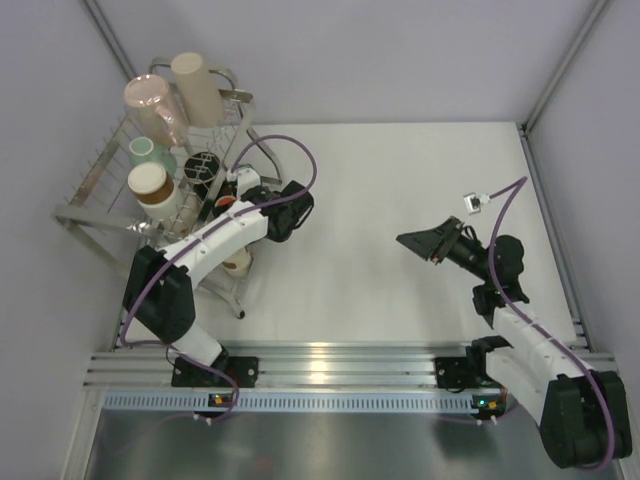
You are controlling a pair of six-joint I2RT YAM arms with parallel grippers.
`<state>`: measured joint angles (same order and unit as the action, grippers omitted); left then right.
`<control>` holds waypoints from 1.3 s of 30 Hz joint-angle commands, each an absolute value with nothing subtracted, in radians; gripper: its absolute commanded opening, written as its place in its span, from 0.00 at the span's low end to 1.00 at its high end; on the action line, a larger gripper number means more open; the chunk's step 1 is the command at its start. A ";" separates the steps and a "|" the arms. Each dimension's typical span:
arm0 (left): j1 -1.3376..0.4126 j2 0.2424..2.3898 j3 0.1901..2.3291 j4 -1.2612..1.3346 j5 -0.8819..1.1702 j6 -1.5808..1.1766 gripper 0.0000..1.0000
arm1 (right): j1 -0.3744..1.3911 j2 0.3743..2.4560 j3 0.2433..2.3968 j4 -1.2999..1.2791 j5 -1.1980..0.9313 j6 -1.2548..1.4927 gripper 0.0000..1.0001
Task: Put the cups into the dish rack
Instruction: Place the cup upside down on the dish rack
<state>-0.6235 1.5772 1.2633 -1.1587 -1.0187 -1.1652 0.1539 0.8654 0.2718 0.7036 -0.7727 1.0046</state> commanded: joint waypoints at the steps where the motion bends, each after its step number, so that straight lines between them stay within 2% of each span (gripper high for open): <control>1: -0.624 1.606 1.319 -1.172 -1.052 -1.121 0.98 | 0.140 0.825 0.345 0.657 -0.778 0.933 0.47; 15: -0.693 1.732 1.466 -1.172 -0.991 -1.040 0.98 | 0.124 0.804 0.351 0.592 -0.764 0.905 0.48; 19: -0.805 1.836 1.584 -1.173 -0.960 -0.987 0.98 | 0.118 0.787 0.356 0.540 -0.746 0.897 0.47; 21: -0.837 1.888 1.669 -1.170 -0.937 -0.939 0.98 | 0.115 0.781 0.376 0.494 -0.747 0.882 0.48; 25: -0.940 1.914 1.830 -1.105 -0.824 -0.812 0.98 | 0.109 0.701 0.471 0.183 -0.663 0.729 0.49; 29: -1.028 1.843 1.891 -0.933 -0.611 -0.594 0.98 | 0.110 0.620 0.610 -0.133 -0.531 0.608 0.57; 32: -1.068 1.674 1.806 -0.773 -0.528 -0.543 0.98 | 0.109 0.577 0.722 -0.268 -0.430 0.548 0.79; 33: -1.077 1.619 1.716 -0.723 -0.497 -0.528 0.98 | 0.109 0.565 0.748 -0.338 -0.384 0.526 0.95; 34: -1.077 1.495 1.672 -0.675 -0.468 -0.511 0.98 | 0.109 0.542 0.773 -0.363 -0.364 0.516 0.99; 39: -1.077 1.134 1.386 -0.394 -0.407 -0.427 0.98 | 0.109 0.499 0.945 -0.439 -0.302 0.444 0.99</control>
<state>-1.0859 1.3304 1.4719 -0.6510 -0.4679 -0.5156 0.1154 0.5159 0.8421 -0.3328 -0.3824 0.5323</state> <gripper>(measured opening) 0.982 0.992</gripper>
